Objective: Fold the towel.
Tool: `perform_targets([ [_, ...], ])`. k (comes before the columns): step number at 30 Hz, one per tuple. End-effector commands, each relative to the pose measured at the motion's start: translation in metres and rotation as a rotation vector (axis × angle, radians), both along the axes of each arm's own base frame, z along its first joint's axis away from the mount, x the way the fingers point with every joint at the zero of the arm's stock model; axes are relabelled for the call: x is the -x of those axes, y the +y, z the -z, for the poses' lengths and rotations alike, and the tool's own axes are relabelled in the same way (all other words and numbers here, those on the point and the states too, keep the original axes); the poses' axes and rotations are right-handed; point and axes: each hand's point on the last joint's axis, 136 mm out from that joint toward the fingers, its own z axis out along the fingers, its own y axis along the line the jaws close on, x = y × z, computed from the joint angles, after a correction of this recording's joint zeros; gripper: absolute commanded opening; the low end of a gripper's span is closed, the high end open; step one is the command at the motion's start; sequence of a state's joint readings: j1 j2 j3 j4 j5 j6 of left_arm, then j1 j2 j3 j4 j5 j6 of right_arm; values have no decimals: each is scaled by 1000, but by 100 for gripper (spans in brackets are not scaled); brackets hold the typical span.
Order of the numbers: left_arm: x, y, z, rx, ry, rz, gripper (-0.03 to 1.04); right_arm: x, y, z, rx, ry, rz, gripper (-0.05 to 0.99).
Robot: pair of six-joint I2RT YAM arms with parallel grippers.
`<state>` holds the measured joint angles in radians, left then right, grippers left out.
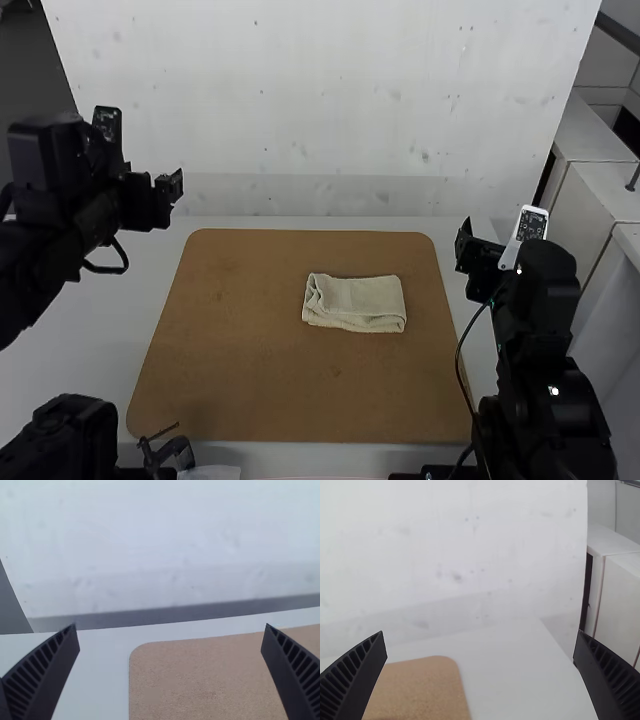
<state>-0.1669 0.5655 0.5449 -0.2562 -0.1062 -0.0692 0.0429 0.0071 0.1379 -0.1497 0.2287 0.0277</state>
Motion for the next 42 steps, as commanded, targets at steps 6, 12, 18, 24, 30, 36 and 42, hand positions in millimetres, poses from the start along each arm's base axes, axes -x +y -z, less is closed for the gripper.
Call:
perform_targets([
  [6,39,20,-29,21,-143,-88,93,-2,-1,5,4,-10,2,96],
  [12,61,40,-53,28,-229,-174,93,-3,0,6,-5,-21,0,96],
  [18,76,63,-74,69,-290,-278,93,-4,1,6,-20,-24,-6,96],
  [24,88,64,-64,76,-337,-277,93,-4,3,-3,-23,-53,-15,96],
  [30,86,52,-55,98,-330,-209,93,-4,3,-2,-23,-53,-17,96],
  [36,58,37,-10,4,-292,-105,93,-7,3,3,-17,-50,-17,96],
  [42,46,22,31,-30,-232,-10,93,-8,3,5,-11,-51,-19,96],
])
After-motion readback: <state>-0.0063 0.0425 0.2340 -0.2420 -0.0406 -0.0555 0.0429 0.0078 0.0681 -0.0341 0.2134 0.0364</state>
